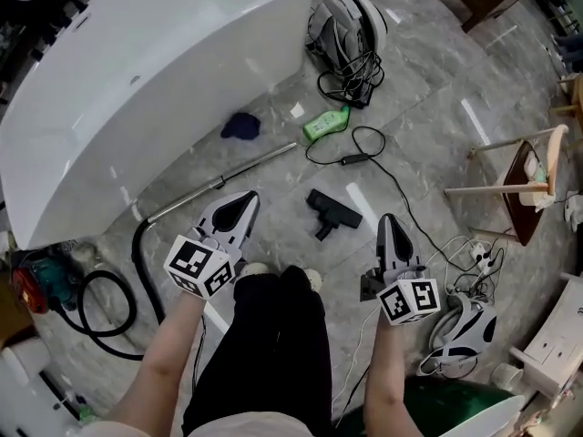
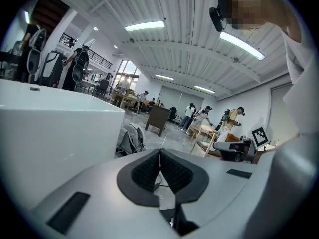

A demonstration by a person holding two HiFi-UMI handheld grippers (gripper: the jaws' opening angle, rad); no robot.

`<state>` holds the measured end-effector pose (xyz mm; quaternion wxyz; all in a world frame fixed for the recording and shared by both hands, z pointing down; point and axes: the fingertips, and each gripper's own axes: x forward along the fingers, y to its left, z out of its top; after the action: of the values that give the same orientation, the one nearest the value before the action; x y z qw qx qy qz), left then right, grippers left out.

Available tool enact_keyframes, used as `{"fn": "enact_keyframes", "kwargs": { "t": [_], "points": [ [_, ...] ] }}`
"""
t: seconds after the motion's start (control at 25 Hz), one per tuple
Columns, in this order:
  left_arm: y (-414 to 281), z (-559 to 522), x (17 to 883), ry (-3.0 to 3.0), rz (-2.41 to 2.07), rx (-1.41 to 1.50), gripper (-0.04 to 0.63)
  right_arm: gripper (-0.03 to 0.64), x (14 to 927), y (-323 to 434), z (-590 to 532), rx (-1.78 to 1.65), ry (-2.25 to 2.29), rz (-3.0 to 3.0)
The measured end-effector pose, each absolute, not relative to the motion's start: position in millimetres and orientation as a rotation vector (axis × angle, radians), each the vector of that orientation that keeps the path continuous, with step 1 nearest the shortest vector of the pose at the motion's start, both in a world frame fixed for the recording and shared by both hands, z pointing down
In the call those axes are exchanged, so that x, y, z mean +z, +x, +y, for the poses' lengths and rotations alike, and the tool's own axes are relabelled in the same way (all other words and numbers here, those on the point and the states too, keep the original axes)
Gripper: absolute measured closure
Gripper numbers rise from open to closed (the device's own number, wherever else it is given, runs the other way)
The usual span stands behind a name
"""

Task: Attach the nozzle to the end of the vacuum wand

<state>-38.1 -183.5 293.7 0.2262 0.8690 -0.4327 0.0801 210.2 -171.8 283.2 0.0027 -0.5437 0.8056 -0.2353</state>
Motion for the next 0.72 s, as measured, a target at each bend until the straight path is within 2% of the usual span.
{"fn": "enact_keyframes", "kwargs": {
  "t": [0.72],
  "points": [
    [-74.7, -190.5, 601.0, 2.403, -1.235, 0.295, 0.584, 0.600, 574.0, 177.6, -196.1, -0.610, -1.473, 2.818]
  ]
}}
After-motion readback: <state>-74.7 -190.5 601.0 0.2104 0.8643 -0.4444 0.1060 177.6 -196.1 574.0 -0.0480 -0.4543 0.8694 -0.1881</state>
